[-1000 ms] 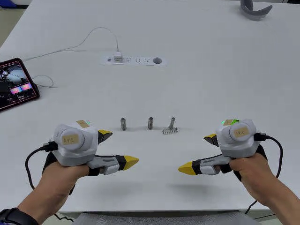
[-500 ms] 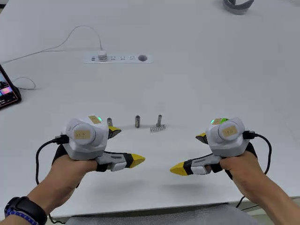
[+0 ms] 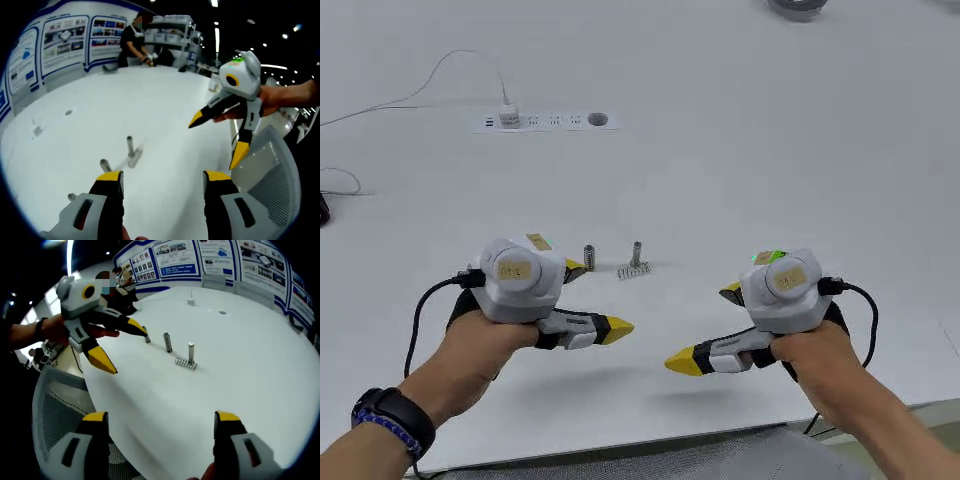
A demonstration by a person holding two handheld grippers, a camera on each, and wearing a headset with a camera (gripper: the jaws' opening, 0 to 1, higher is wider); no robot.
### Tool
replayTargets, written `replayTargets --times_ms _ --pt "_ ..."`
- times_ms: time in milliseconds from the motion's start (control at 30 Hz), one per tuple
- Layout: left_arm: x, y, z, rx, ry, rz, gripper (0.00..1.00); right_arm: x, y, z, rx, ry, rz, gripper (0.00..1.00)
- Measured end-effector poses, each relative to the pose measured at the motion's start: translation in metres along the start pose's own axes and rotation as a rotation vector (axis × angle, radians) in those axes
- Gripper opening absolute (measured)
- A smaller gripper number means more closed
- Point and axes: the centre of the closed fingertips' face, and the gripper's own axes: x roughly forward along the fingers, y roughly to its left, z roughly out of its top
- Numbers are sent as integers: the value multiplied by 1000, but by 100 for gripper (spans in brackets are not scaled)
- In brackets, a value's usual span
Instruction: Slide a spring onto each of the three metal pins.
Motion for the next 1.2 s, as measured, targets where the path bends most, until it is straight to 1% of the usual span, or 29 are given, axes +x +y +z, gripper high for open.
replayTargets --times_ms 233,400,667,833,1000,1200 --pt "18 3 0 11 17 -11 64 -2 -1 -1 10 -2 -1 88" --pt "32 6 -1 16 32 -7 64 -3 -1 0 12 -3 2 88" --pt "56 12 -2 -3 50 -10 66 -3 2 -2 12 7 11 89" --pt "73 17 -6 -19 67 -9 65 -2 4 -4 21 14 19 90" --pt "83 21 -5 -39 69 -7 65 -3 4 -5 32 13 20 90" --pt "96 29 -14 -53 98 2 61 -4 2 -9 39 20 23 90"
